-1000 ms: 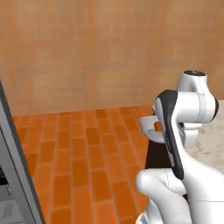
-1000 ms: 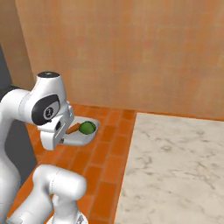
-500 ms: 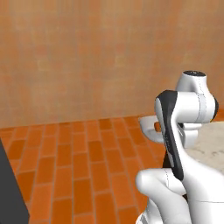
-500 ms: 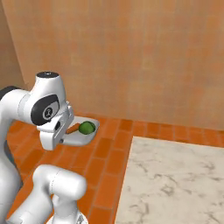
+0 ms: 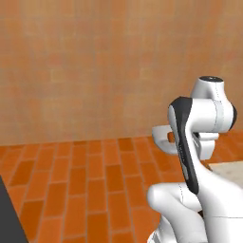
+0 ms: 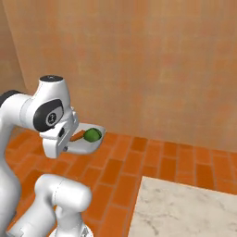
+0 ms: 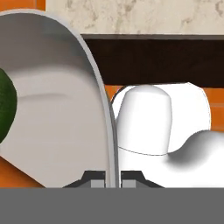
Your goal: Take the meat container that has the fish and place it on the second highest rack of the freezer. Then take the vegetable container that has the carrot and avocado and place it on the highest rack of the freezer.
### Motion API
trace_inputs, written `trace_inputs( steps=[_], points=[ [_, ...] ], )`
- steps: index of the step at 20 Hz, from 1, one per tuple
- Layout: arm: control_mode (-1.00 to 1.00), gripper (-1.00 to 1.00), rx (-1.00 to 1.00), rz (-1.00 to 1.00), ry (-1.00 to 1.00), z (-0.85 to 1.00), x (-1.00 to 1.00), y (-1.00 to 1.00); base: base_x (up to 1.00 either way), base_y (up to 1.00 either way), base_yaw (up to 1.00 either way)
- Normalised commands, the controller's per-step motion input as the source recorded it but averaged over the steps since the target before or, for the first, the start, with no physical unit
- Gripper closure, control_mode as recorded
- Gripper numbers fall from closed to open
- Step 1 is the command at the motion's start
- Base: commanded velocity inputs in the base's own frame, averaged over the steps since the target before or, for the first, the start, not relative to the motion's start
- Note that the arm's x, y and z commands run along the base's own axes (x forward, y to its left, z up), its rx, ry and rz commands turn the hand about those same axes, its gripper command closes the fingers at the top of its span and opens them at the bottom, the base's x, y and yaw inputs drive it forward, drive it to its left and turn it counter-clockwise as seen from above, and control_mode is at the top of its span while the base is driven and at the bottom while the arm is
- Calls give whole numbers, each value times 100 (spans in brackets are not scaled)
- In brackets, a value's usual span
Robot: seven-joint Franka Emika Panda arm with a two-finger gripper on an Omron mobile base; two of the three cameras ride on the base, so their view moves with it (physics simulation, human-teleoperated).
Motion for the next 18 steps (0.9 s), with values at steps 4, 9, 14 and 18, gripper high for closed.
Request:
trace_inputs(
  steps=[4,9,14,18],
  points=[
    [100,100,0,0,0,0,0,0,58,-3,37],
    [100,100,0,0,0,0,0,0,0,-20,77],
    [100,100,0,0,0,0,0,0,0,-28,85],
    [100,100,0,0,0,0,0,0,3,-27,85]
  ],
)
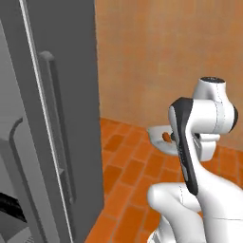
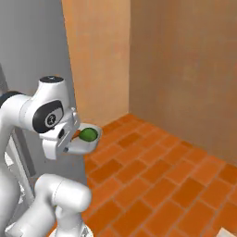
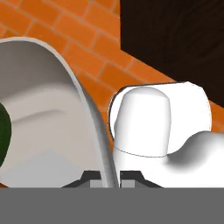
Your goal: Take the meat container that has the fish and place it on the second highest rack of the freezer. Then take the vegetable container that has the carrot and avocado and place it on the highest rack of the freezer.
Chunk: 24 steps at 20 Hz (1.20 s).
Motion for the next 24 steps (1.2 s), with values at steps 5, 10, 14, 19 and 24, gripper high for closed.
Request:
trace_inputs(
  steps=[5,10,14,19,24],
  points=[
    [100,100,0,0,0,0,0,0,7,-32,82],
    [100,100,0,0,0,0,0,0,12,-50,69],
    [100,100,0,0,0,0,0,0,15,-69,56],
    [100,100,0,0,0,0,0,0,37,-57,59],
    [100,100,0,0,0,0,0,0,43,-40,62]
  ],
)
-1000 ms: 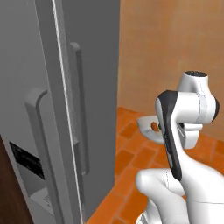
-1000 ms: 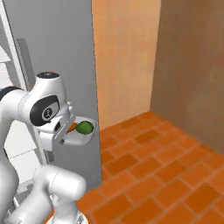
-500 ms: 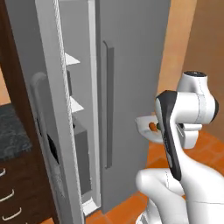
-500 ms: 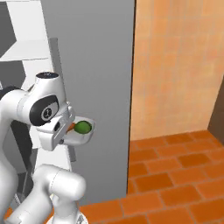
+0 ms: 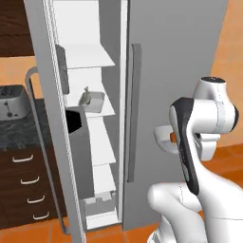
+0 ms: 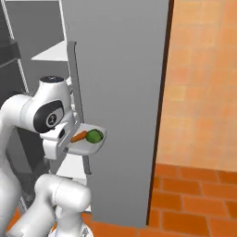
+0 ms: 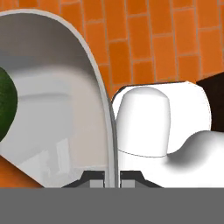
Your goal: Take the meat container that has the fish and place it on the second highest rack of the freezer. Then take the vegetable container that has the carrot and avocado and place it on the highest rack of the freezer.
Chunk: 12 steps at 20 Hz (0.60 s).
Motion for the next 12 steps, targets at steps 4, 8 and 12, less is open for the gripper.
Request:
trace_inputs(
  steps=[4,8,12],
  points=[
    [100,100,0,0,0,0,0,0,9,-9,59],
    [100,100,0,0,0,0,0,0,11,4,49],
    [100,100,0,0,0,0,0,0,46,32,25]
  ],
)
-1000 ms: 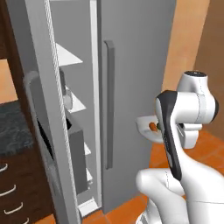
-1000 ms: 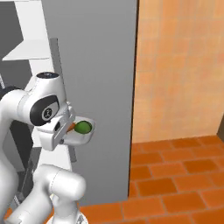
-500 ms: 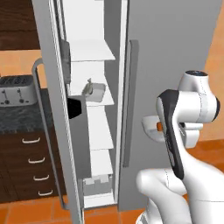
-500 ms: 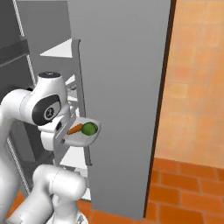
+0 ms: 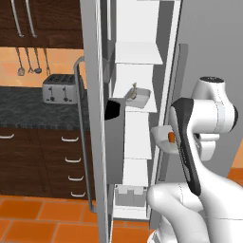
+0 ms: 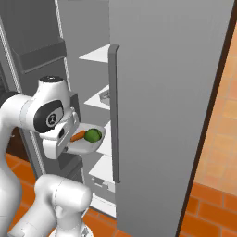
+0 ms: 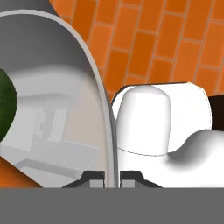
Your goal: Take the meat container that has the fish and place it on the second highest rack of the freezer. Then take the vegetable container that has the carrot and avocado and place it on the highest rack of the freezer.
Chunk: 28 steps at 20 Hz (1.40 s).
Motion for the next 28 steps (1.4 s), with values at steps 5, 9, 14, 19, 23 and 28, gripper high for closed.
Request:
trace_inputs(
  steps=[5,9,14,19,23,28],
  points=[
    [100,100,0,0,0,0,0,0,24,12,16],
    [100,100,0,0,0,0,0,0,13,10,12],
    [100,100,0,0,0,0,0,0,25,8,12],
    [100,100,0,0,0,0,0,0,55,4,3],
    [100,100,0,0,0,0,0,0,61,1,1],
    [100,100,0,0,0,0,0,0,51,20,2]
  ],
)
